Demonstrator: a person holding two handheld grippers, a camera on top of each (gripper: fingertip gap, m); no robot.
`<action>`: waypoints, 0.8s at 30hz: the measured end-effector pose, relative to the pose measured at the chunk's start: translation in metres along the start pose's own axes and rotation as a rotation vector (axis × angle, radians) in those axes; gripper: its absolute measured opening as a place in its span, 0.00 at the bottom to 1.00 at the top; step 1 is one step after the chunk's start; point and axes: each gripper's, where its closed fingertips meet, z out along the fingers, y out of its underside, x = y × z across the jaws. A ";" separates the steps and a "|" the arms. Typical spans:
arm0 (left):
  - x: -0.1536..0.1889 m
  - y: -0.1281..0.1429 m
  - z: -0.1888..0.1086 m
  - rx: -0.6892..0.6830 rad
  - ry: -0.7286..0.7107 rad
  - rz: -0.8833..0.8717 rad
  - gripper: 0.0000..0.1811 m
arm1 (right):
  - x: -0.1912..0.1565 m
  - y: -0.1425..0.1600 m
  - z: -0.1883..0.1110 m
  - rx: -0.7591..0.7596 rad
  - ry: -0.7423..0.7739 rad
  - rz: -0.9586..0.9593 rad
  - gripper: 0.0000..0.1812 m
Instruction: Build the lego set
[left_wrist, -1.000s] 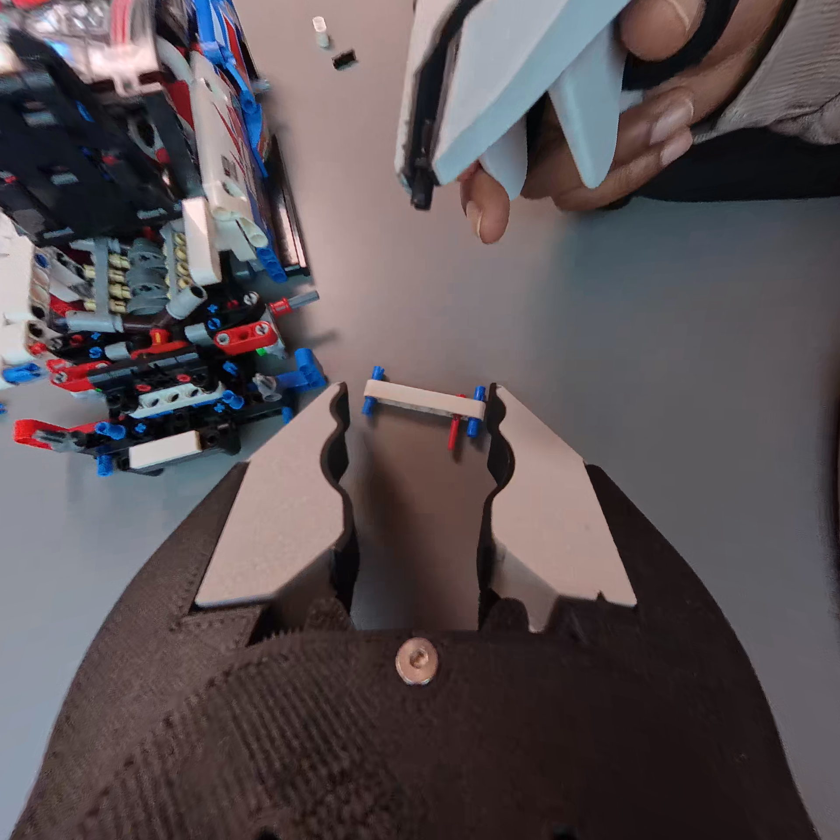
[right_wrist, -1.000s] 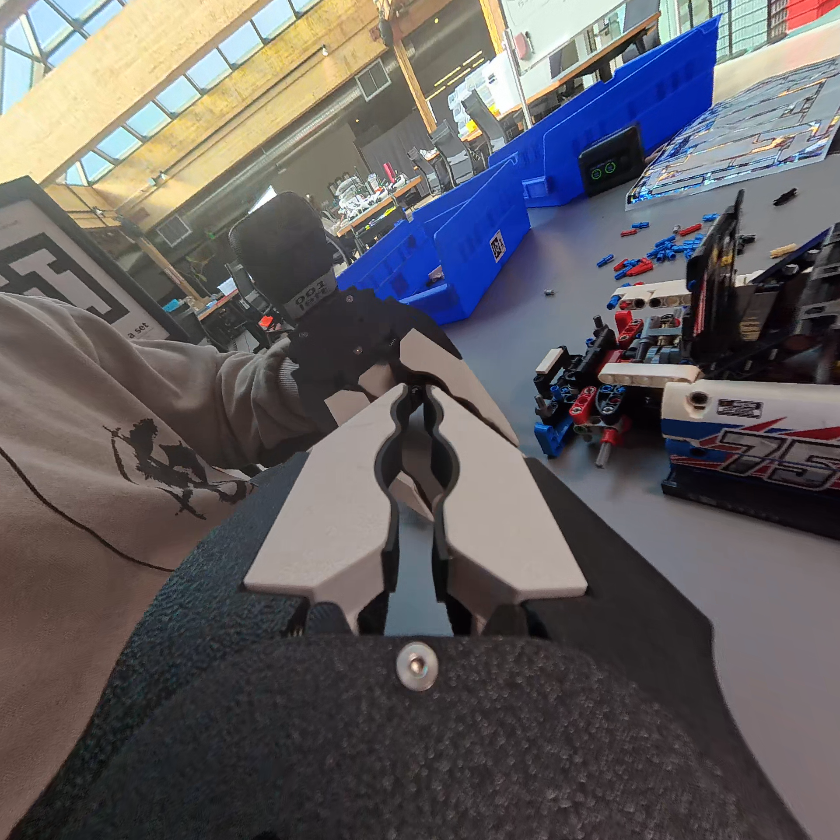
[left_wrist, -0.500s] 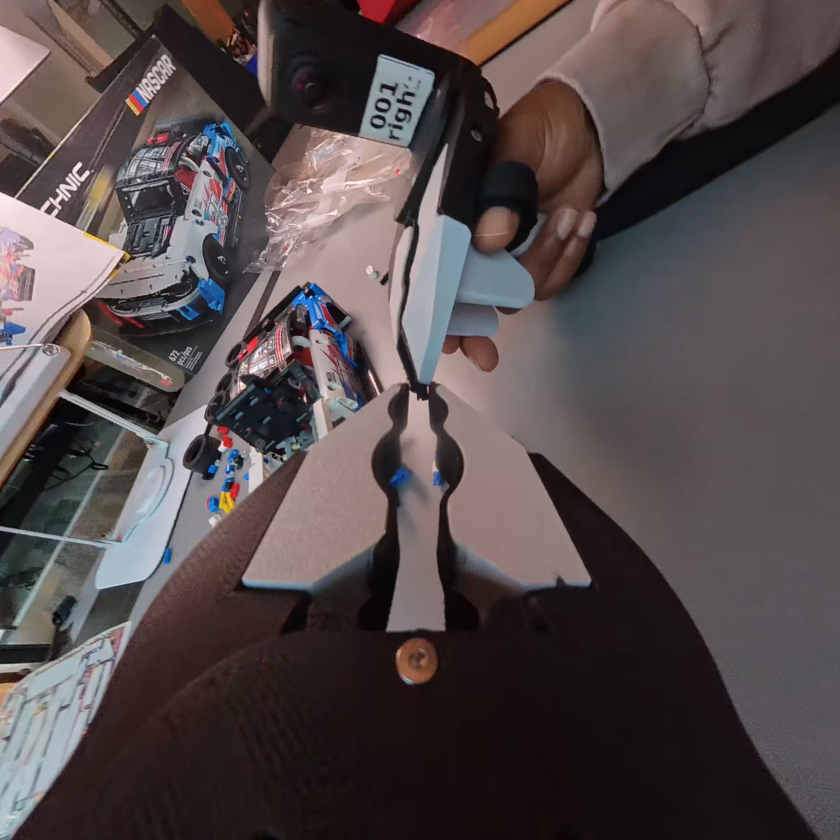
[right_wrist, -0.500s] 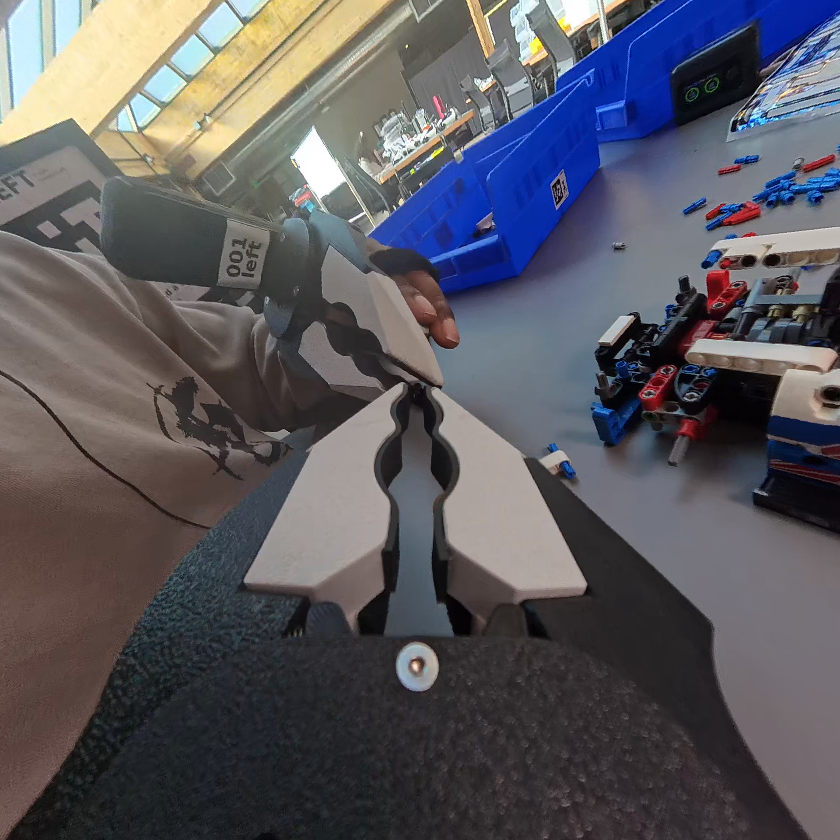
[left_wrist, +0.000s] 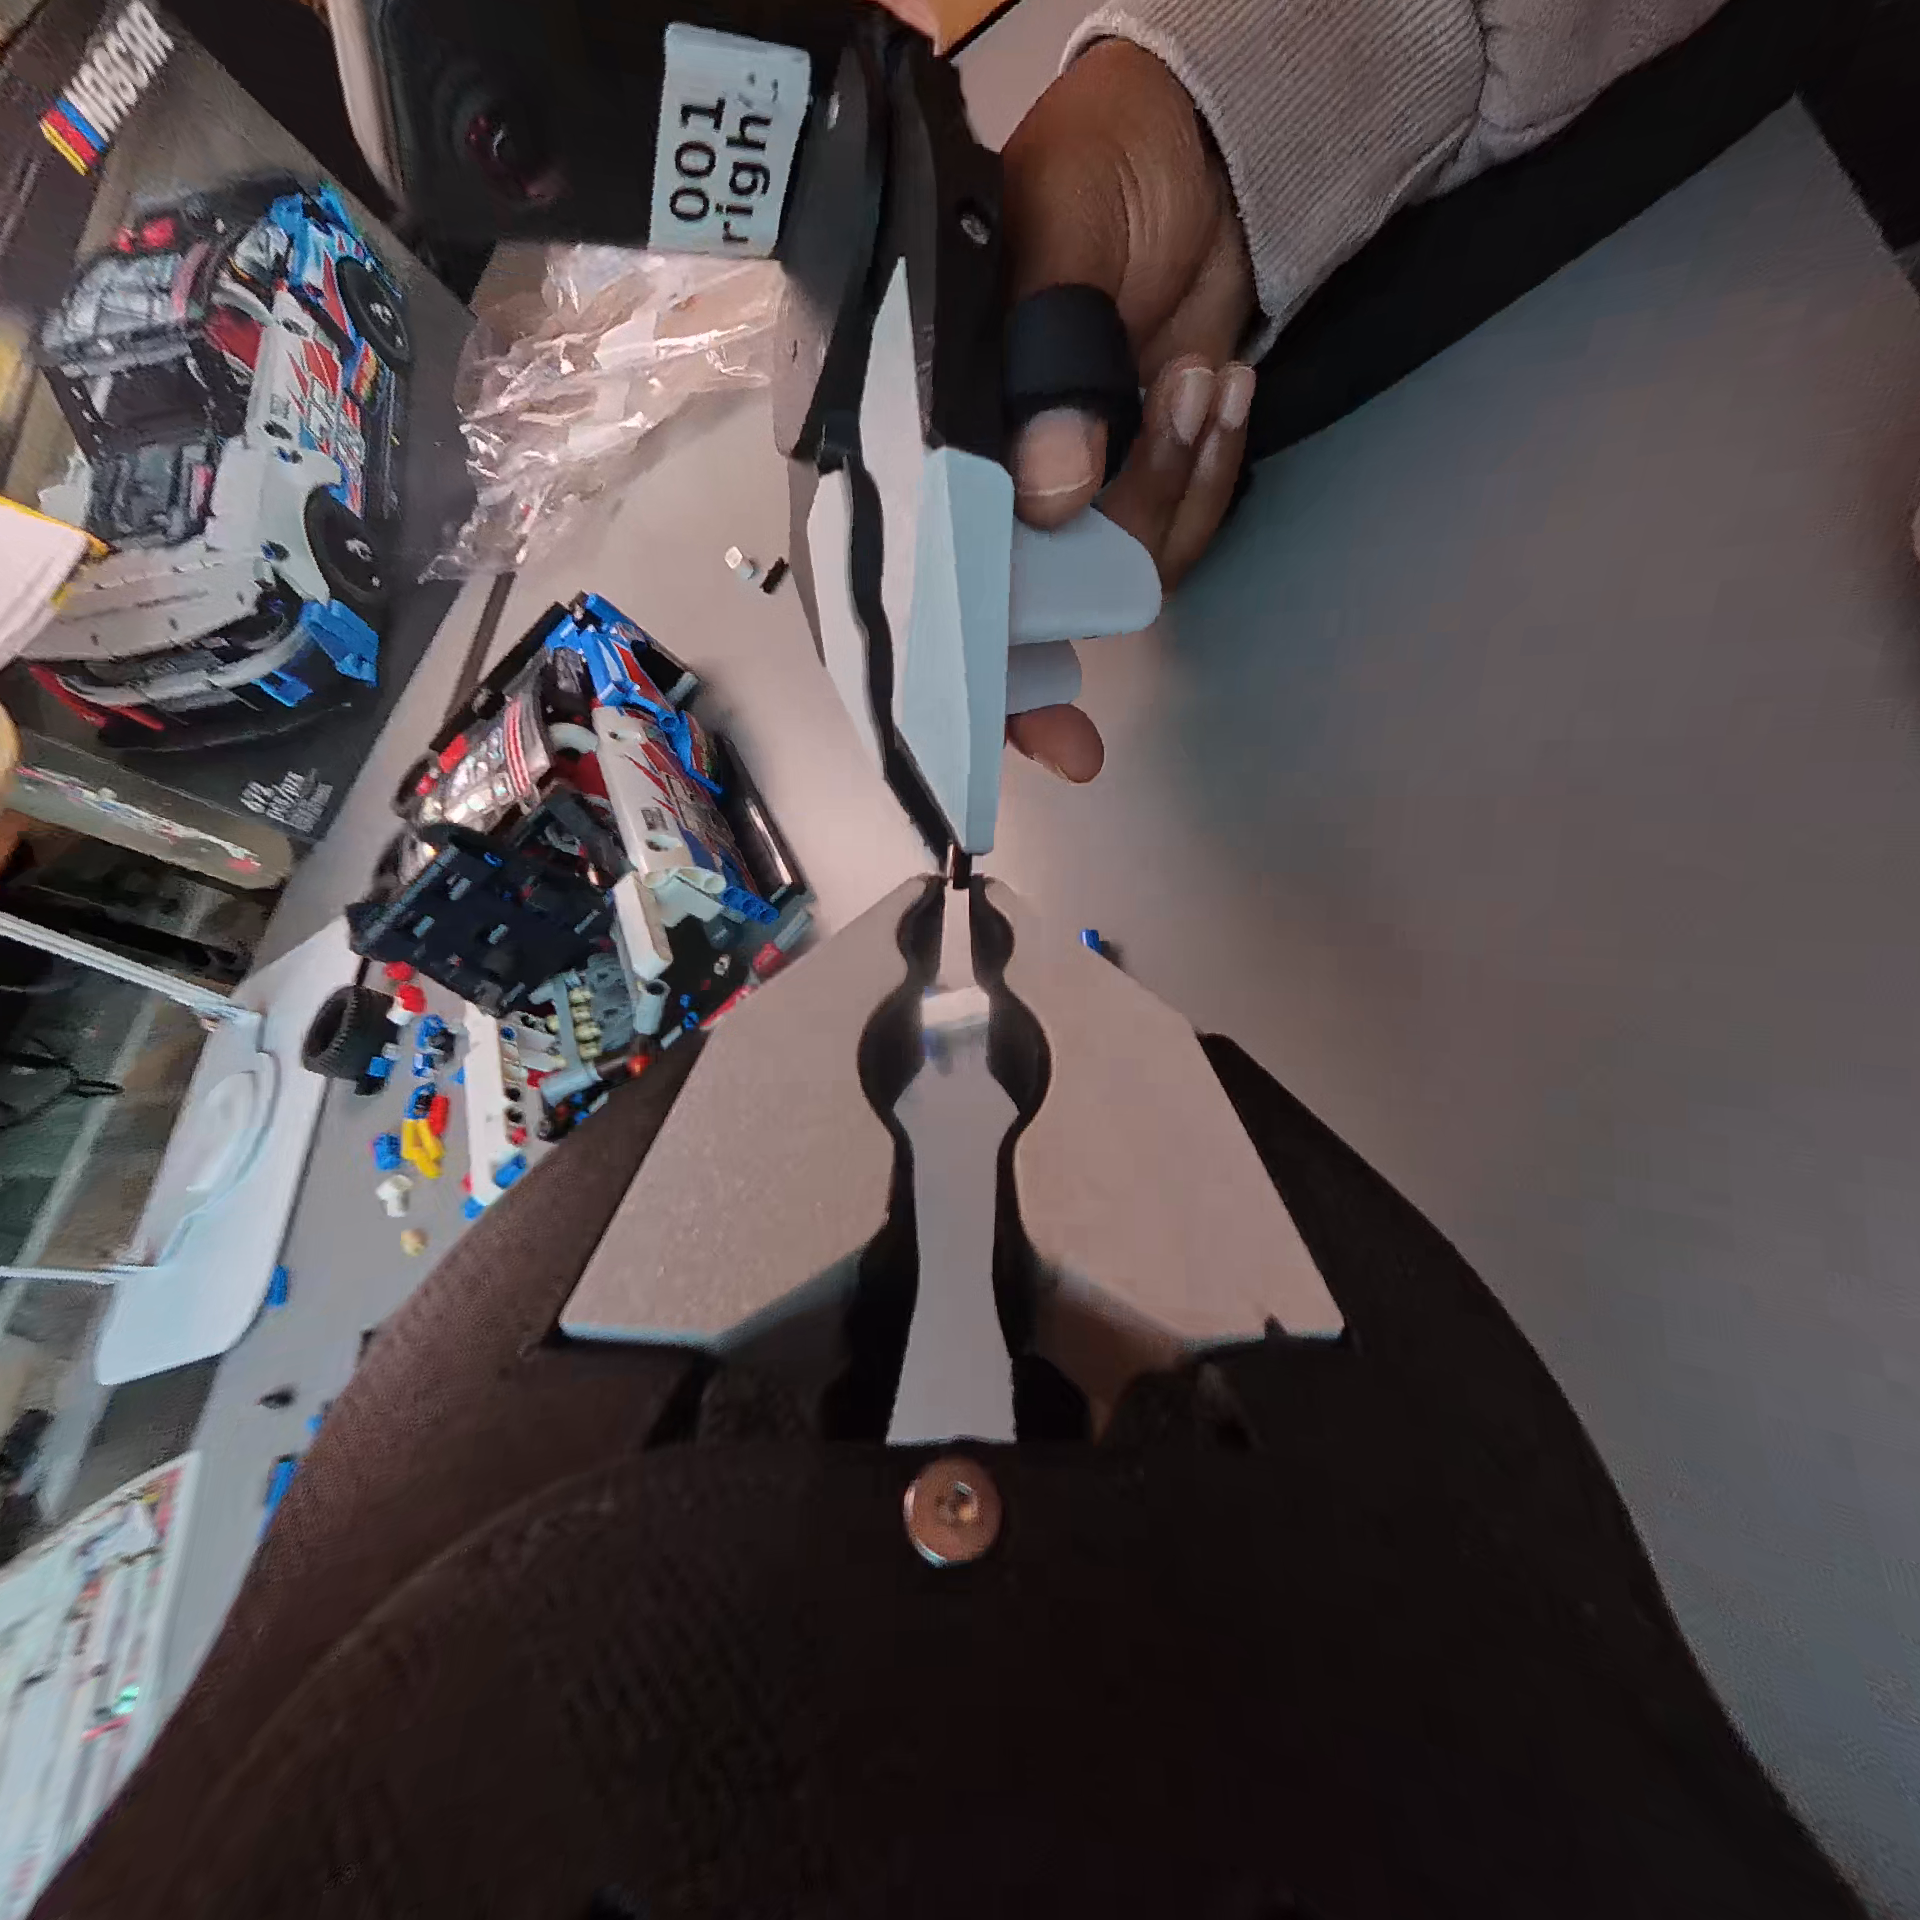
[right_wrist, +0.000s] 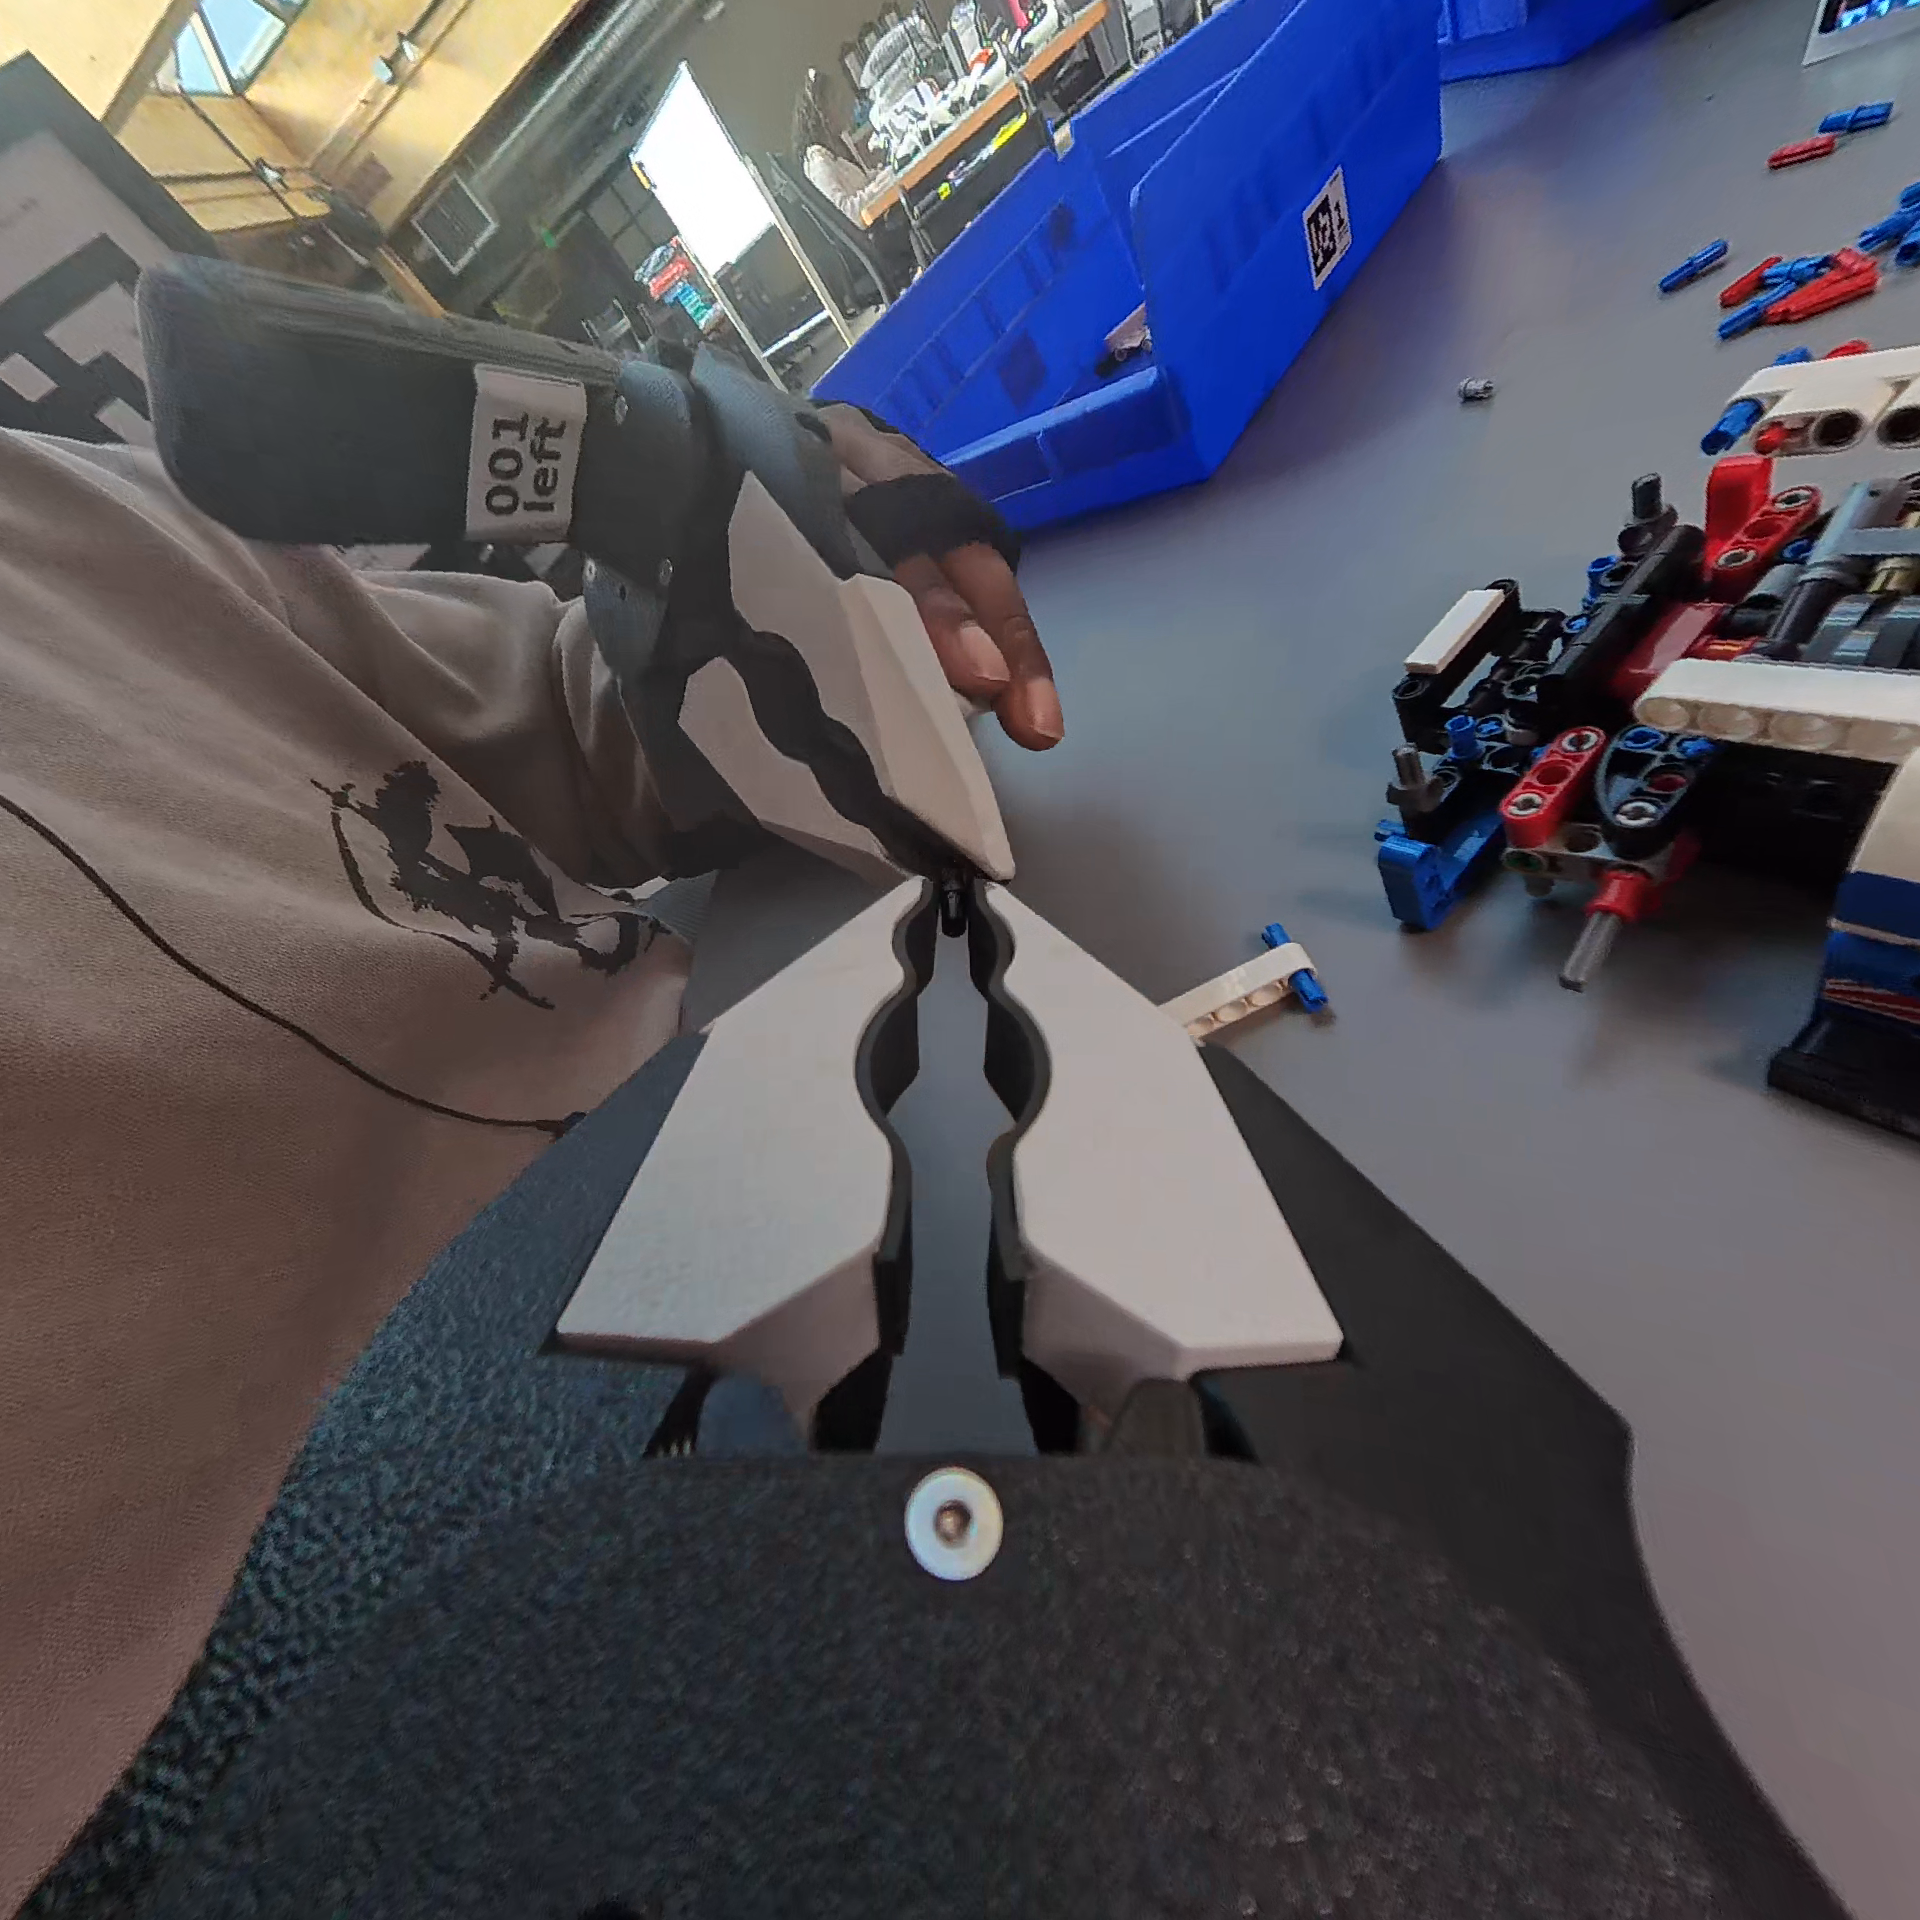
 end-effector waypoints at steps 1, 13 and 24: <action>-0.002 0.005 0.000 -0.005 0.017 -0.075 0.02 | 0.002 -0.001 -0.002 -0.004 0.015 -0.023 0.02; 0.009 0.051 0.021 -0.234 0.244 -0.487 0.41 | 0.026 0.009 -0.025 -0.133 0.232 -0.256 0.02; 0.018 0.050 0.034 -0.269 0.335 -0.435 0.30 | 0.024 0.010 -0.027 -0.132 0.225 -0.251 0.02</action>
